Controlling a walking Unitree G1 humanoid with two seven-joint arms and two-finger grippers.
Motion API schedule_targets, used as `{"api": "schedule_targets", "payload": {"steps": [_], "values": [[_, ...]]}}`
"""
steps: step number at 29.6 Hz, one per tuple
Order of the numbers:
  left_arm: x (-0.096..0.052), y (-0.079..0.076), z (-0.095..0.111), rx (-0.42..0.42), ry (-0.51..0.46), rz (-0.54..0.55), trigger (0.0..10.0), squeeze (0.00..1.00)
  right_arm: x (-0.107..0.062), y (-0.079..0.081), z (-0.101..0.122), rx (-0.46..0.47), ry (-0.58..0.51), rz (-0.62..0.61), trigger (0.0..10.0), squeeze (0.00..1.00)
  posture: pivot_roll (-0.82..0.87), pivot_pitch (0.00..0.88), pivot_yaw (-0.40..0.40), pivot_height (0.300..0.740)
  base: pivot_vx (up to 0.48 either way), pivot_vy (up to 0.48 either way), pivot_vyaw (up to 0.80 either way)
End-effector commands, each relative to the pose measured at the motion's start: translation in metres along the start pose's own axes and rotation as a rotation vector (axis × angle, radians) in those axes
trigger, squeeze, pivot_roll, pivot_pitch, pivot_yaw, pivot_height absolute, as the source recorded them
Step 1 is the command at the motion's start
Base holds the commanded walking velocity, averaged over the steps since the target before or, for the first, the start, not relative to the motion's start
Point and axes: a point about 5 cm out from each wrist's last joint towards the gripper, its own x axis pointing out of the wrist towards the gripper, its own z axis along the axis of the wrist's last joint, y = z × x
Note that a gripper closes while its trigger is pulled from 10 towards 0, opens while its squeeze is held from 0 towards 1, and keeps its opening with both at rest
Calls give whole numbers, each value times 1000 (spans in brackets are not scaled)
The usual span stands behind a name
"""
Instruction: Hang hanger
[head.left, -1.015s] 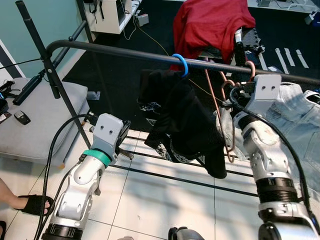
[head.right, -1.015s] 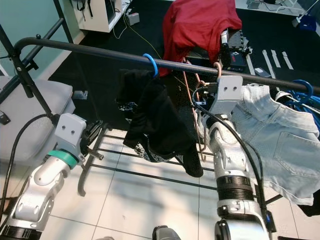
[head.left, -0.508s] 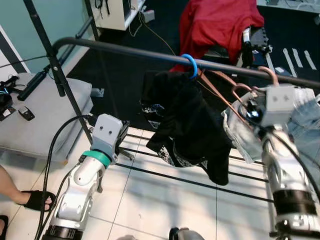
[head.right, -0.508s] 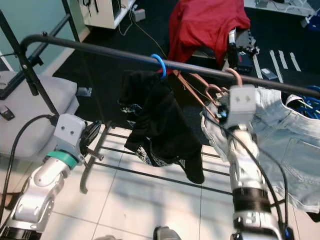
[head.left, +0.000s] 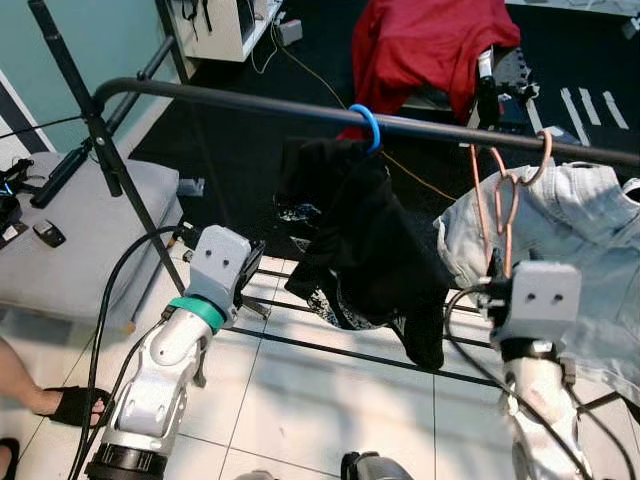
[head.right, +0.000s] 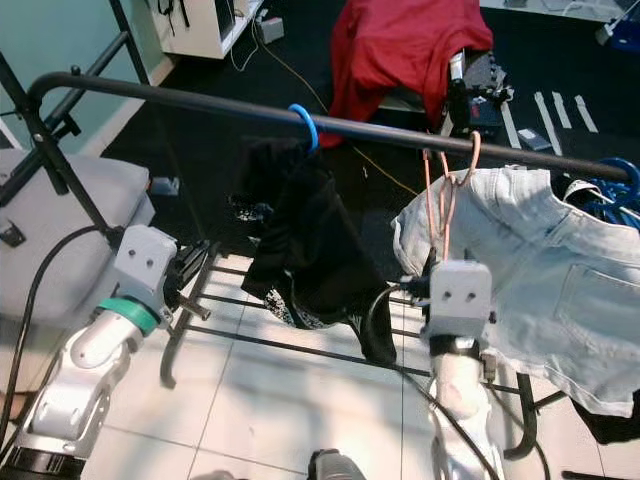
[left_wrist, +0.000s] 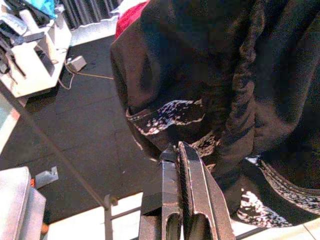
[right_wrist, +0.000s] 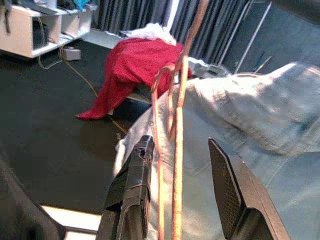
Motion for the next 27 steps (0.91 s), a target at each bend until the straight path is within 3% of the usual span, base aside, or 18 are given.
{"api": "schedule_targets", "payload": {"steps": [1,6,8,9,11,15,18,20,21,22,23,26,27], "values": [[-1,-2,-6,1,22,-14,10000,0,-5,-2,4,-24,-25,-13,10000,0,-97,54,63,740,0,0,0],[0,-3,-6,0,22,-19,10000,0,-4,-6,17,-73,-93,-3,10000,0,-98,54,63,740,0,0,0],[2,-4,-5,-1,19,-24,10000,0,11,-1,44,-102,-235,93,10000,0,-105,55,66,740,0,0,0],[2,-4,-5,-1,19,-24,10000,0,11,-1,44,-102,-235,93,10000,0,-105,55,66,740,0,0,0],[3,-5,-5,-3,17,-25,10000,0,25,3,68,-88,-351,180,10000,0,-99,56,65,740,0,0,0],[3,-5,-4,-3,14,-25,10000,0,35,4,87,-73,-419,238,10000,0,-93,57,63,740,0,0,0],[3,-5,-4,-4,13,-23,10000,0,40,7,90,-60,-411,287,10000,0,-90,56,62,740,0,0,0],[2,-3,-3,-3,12,-14,10000,0,51,12,76,99,-247,435,10000,0,-69,63,60,740,0,0,0],[2,-3,-3,-3,12,-14,10000,0,51,12,76,99,-247,435,10000,0,-69,63,60,740,0,0,0],[1,-2,-2,-1,13,-9,10000,0,57,9,69,147,-189,492,10000,404,-60,65,59,740,0,0,0],[-1,-1,-2,1,15,-3,10000,0,64,1,65,182,-152,535,10000,1000,-52,71,59,740,0,0,0],[-2,0,-2,2,16,0,10000,0,68,-5,64,191,-139,557,10000,1000,-52,71,59,740,0,0,0],[-4,1,-3,5,19,3,10000,0,71,-12,61,222,-91,632,10000,1000,-41,78,60,740,0,0,0]]}}
